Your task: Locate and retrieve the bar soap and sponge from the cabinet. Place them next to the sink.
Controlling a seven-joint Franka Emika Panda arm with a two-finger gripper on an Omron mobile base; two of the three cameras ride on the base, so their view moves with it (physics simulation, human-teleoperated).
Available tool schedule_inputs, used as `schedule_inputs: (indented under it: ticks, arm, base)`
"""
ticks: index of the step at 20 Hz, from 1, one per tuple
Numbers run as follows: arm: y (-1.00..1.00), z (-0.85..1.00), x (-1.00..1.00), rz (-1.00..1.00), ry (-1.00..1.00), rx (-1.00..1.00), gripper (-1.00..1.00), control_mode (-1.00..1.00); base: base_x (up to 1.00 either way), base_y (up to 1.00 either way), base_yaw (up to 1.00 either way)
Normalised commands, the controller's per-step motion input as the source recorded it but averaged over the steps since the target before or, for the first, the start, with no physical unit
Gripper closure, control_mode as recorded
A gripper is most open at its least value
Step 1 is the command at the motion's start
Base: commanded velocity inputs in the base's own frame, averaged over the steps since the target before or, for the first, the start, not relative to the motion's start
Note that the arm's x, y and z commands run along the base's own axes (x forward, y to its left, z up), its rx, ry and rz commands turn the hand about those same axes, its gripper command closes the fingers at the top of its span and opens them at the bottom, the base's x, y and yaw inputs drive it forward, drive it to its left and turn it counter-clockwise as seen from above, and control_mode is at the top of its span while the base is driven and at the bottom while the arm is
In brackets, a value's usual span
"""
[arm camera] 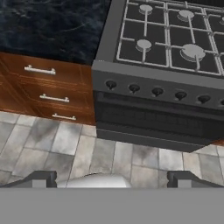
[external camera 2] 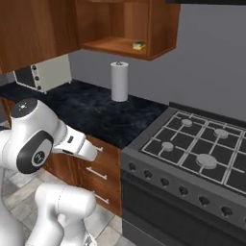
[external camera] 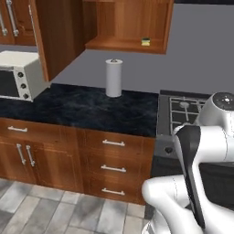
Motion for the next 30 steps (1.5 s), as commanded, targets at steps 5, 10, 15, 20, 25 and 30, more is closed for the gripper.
schedule_inputs:
  ticks: [5, 10, 15, 20, 25, 30]
  arm:
    - [0.00, 0.00, 0.00, 0.00, 0.00, 0.00, -1.00, 1.00]
    - [0.00, 0.00, 0.00, 0.00, 0.00, 0.00, -1.00, 1.00]
    - [0.00, 0.00, 0.00, 0.00, 0.00, 0.00, -1.00, 1.00]
    - [0.00, 0.00, 0.00, 0.00, 0.00, 0.00, -1.00, 1.00]
    - [0.00, 0.00, 0.00, 0.00, 0.00, 0.00, -1.00, 1.00]
    - [0.00, 0.00, 0.00, 0.00, 0.00, 0.00, -1.00, 1.00]
  base:
    - [0.48, 0.26, -0.13]
    - [0.63, 0.29, -0.10]
    - [0.51, -0.10, -0.08]
    - [0.59, 0.06, -0.09]
    - [0.42, 0.32, -0.14]
    - [0.42, 0.26, -0.14]
